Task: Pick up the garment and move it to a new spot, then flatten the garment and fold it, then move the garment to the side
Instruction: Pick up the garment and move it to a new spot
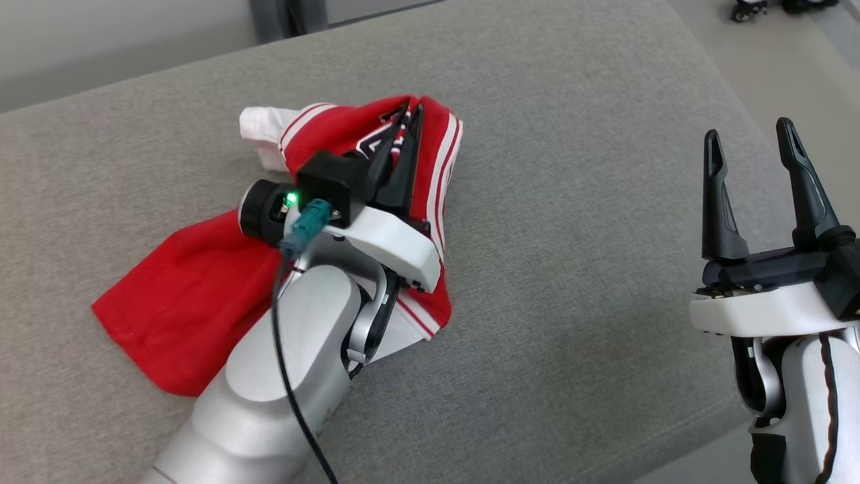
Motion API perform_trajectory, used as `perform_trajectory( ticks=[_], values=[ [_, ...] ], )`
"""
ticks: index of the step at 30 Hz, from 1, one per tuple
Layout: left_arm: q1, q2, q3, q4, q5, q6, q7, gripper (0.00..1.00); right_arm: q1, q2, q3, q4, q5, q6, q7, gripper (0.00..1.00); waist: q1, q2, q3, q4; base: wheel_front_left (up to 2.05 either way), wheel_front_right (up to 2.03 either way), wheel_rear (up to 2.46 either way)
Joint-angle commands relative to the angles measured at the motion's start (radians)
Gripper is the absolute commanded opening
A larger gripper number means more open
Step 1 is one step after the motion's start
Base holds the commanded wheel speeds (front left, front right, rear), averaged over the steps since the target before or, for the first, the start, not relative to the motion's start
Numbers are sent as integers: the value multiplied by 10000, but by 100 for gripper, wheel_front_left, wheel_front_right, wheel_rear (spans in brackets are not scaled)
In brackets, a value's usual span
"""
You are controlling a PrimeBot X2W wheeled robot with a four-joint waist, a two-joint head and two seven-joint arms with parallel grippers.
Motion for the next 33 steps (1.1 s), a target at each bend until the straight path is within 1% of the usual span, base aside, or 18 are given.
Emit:
perform_trajectory(
  ticks=[1, 2, 3, 5, 8, 13, 17, 20, 21, 22, 23, 26, 30, 33],
  values=[
    [-216, 54, -215, 434, 91, 166, -83, 35, -62, -46, 5, -51, 97, -3, -51, 100, 0, 0, 175, -214, 0, 0, 0],
    [-272, 58, -254, 673, 0, 268, -162, 100, -63, -46, 28, -44, 122, -3, -52, 100, 0, 0, 191, -242, 0, 0, 0],
    [-213, 65, -350, 947, -336, 201, -65, 100, -66, -41, 66, -37, 136, -3, -52, 100, 0, 0, 198, -274, 0, 0, 0],
    [-355, 36, -538, 1325, -433, 135, -187, 100, -78, -46, 98, -6, 142, -3, -52, 100, 0, 0, 203, -266, 0, 0, 0],
    [-464, 60, -654, 1712, -593, 68, -329, 100, -60, -44, 41, 23, 138, -3, -52, 100, 0, 0, 146, -77, 0, 0, 0],
    [-565, 80, -283, 1848, -576, -36, -475, 100, 10, -48, 27, 84, -51, -3, -52, 100, 0, 0, -137, 469, 0, 0, 0],
    [-272, 368, 560, 1030, -161, 10, -482, 100, 151, -49, 12, 138, -280, -3, -52, 100, 0, 0, -504, 1078, 0, 0, 0],
    [163, 786, 1230, 263, 403, 76, -485, 100, 292, -54, 34, 198, -442, -3, -51, 100, 0, 0, -810, 1540, 0, 0, 0],
    [163, 786, 1230, 263, 403, 76, -485, 100, 292, -54, 34, 198, -442, -3, -51, 100, 0, 0, -810, 1540, 0, 0, 0],
    [504, 1032, 1769, -282, 688, 193, -487, 100, 325, -52, 48, 183, -533, -3, -52, 100, 0, 0, -1003, 1833, 0, 0, 0],
    [504, 1032, 1769, -282, 688, 193, -487, 100, 325, -52, 48, 183, -533, -3, -52, 100, 0, 0, -1003, 1833, 0, 0, 0],
    [1246, 1463, 2388, -1003, 1219, 265, -474, 100, 513, -55, 144, 201, -620, -3, -52, 100, 0, 0, -1271, 2227, 0, 0, 0],
    [2454, 1824, 3220, -1626, 1483, 202, -470, 100, 732, -54, 324, 253, -537, -3, -52, 100, 0, 0, -1579, 2650, 0, 0, 0],
    [3405, 1912, 3653, -2005, 1696, 43, -469, 100, 1001, -60, 537, 303, -524, -3, -51, 100, 0, 0, -1764, 2934, 0, 0, 0]
  ],
)
